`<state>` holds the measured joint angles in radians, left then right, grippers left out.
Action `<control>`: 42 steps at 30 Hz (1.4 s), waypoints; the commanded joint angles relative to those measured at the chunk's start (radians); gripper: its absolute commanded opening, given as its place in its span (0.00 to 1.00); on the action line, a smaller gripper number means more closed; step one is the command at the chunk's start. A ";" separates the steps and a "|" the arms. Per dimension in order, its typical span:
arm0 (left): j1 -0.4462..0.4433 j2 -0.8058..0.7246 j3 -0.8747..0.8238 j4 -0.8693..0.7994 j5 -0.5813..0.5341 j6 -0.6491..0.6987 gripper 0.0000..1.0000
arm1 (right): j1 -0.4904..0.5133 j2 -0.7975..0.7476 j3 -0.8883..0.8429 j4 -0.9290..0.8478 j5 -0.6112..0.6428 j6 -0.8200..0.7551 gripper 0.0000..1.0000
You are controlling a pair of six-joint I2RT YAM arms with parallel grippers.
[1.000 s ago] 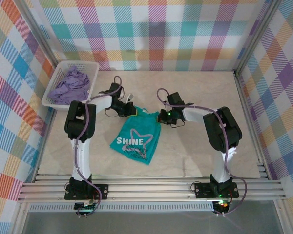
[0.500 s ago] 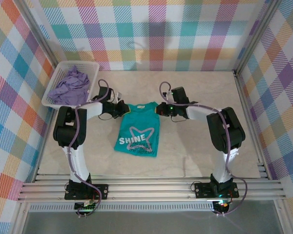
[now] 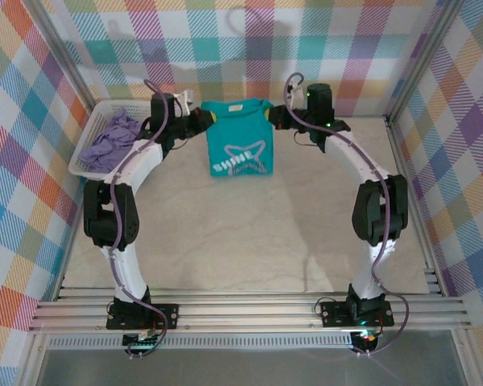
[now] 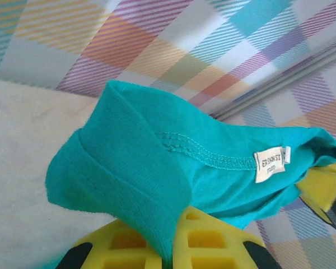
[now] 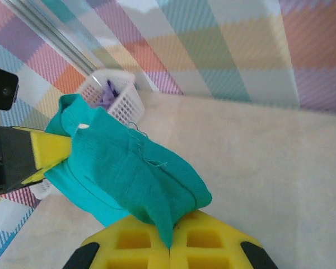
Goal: Fold the inside-out t-shirt
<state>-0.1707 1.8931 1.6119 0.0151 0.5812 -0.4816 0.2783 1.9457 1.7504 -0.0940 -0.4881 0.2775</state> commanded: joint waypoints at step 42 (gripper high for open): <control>-0.252 -0.392 -0.944 0.010 -0.698 0.013 0.49 | 0.144 0.080 -0.310 -0.336 0.156 -0.005 0.33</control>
<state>-0.4347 1.5021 0.6128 0.0891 -0.0082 -0.5308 0.4328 2.0781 1.3834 -0.3264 -0.4232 0.3351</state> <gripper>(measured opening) 0.461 0.313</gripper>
